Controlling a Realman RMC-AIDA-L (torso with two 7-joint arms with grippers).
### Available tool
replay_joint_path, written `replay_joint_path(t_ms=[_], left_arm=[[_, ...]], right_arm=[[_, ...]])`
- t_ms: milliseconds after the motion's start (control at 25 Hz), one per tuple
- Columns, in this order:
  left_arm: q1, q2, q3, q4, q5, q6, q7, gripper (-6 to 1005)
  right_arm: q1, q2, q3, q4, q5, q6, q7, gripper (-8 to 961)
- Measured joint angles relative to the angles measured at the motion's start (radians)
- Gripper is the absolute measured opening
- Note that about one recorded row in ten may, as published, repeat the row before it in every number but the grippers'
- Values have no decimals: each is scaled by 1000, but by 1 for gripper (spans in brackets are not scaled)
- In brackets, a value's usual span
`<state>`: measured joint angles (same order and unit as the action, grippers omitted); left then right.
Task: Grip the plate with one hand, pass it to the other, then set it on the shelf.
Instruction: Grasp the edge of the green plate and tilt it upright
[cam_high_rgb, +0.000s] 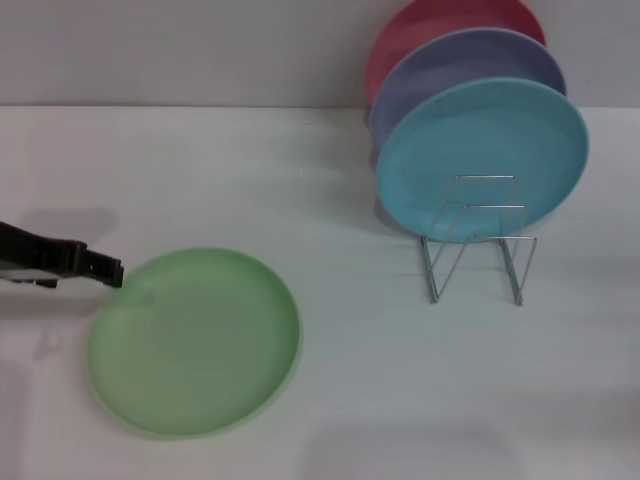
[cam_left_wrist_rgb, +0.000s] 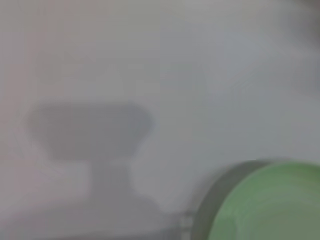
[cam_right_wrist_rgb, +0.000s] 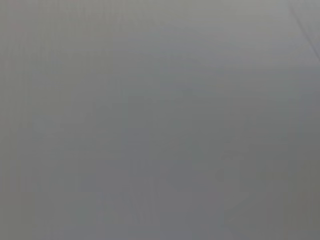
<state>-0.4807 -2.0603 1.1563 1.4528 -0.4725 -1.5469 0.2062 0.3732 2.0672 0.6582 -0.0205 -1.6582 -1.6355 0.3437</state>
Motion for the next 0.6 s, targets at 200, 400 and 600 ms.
replay_joint_path(t_ms=[200,400,600], left_arm=[[-9,-2,24,-29,21,-12,-33,831],[-12,-2,49,-70,24,4,-46,829],[-19,-3,72,-111,25,30,-47,829]], right_arm=[[16,-4,0,-17,0,4,0,684],[21,-10,0,-22,0,6,0,684],[22,-12,0,-25,0,6,0,684]])
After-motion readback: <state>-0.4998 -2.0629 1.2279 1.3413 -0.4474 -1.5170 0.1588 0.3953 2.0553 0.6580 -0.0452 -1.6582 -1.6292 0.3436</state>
